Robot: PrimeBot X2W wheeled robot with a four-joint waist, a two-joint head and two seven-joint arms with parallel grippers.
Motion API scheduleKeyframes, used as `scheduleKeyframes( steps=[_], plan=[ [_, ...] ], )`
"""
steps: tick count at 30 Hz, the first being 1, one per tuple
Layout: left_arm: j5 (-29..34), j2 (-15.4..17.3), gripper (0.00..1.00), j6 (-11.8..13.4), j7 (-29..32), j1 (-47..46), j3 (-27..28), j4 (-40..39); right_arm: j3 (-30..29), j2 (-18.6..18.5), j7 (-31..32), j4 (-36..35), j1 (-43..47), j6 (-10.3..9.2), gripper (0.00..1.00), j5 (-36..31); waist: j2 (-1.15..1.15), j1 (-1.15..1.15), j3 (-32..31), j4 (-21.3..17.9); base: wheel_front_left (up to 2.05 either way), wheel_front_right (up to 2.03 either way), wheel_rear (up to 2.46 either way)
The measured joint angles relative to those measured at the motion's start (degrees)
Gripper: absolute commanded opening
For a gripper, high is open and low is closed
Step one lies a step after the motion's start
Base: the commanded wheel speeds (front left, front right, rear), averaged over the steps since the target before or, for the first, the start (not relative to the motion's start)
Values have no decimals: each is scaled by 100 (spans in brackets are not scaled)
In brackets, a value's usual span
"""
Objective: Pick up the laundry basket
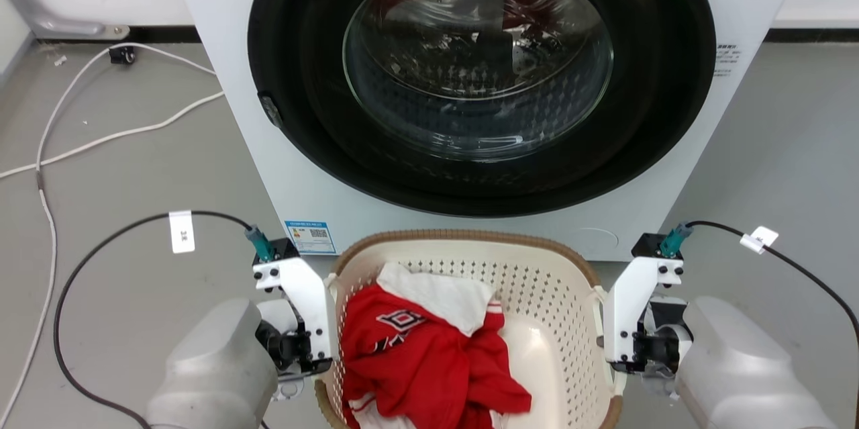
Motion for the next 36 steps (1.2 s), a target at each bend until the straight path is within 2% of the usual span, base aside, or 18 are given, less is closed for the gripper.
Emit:
scheduleKeyframes(
  steps=[9,36],
  plan=[
    [-69,-32,0,9,89,255,-9,18,58,-8,62,18,230,0,0,111,0,0,-119,-7,0,0,0],
    [-125,-77,0,5,-42,273,-14,40,224,-38,-115,34,226,0,0,261,0,1,-93,-11,0,0,0]
  ],
)
